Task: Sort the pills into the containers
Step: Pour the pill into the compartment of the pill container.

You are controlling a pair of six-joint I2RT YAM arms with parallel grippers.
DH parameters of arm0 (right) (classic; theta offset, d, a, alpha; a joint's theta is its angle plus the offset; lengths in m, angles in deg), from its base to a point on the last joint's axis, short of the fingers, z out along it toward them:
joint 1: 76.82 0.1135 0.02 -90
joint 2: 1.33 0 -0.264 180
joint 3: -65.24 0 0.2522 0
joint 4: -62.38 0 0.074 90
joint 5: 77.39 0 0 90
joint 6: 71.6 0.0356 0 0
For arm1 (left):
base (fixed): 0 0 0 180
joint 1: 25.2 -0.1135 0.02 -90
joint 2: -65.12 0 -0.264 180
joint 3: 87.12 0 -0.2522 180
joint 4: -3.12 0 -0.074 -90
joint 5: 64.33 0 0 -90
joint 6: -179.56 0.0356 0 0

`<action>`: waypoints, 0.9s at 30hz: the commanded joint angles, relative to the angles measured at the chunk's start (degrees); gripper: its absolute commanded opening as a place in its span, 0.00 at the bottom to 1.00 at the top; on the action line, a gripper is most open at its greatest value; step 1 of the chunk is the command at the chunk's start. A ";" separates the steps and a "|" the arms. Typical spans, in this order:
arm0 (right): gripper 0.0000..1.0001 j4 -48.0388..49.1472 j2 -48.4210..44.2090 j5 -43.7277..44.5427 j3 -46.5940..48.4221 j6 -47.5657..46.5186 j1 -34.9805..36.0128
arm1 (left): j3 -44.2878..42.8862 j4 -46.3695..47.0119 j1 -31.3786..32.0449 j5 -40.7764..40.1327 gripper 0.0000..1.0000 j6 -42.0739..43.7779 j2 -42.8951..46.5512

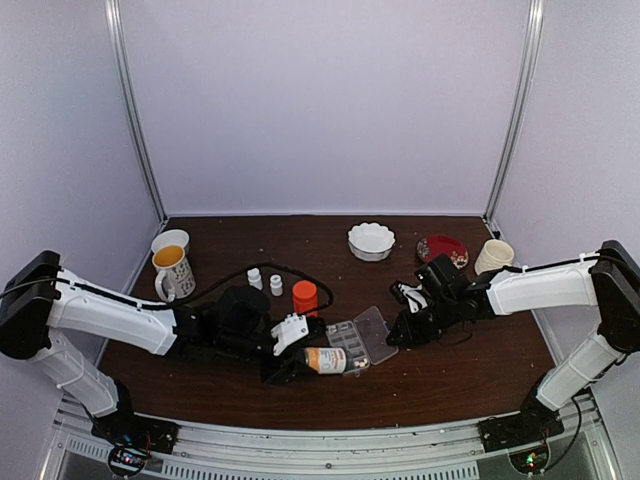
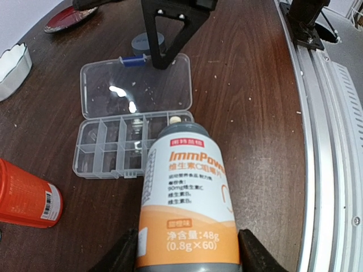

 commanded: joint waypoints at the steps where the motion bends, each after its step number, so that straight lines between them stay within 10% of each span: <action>1: 0.09 -0.42 0.26 1.64 1.05 -0.78 0.36 | 1.25 5.65 0.32 -0.89 0.00 1.10 -0.05; 27: 0.09 -1.06 0.40 1.51 1.58 -1.05 0.37 | -4.21 -0.41 0.48 0.53 0.00 1.09 0.33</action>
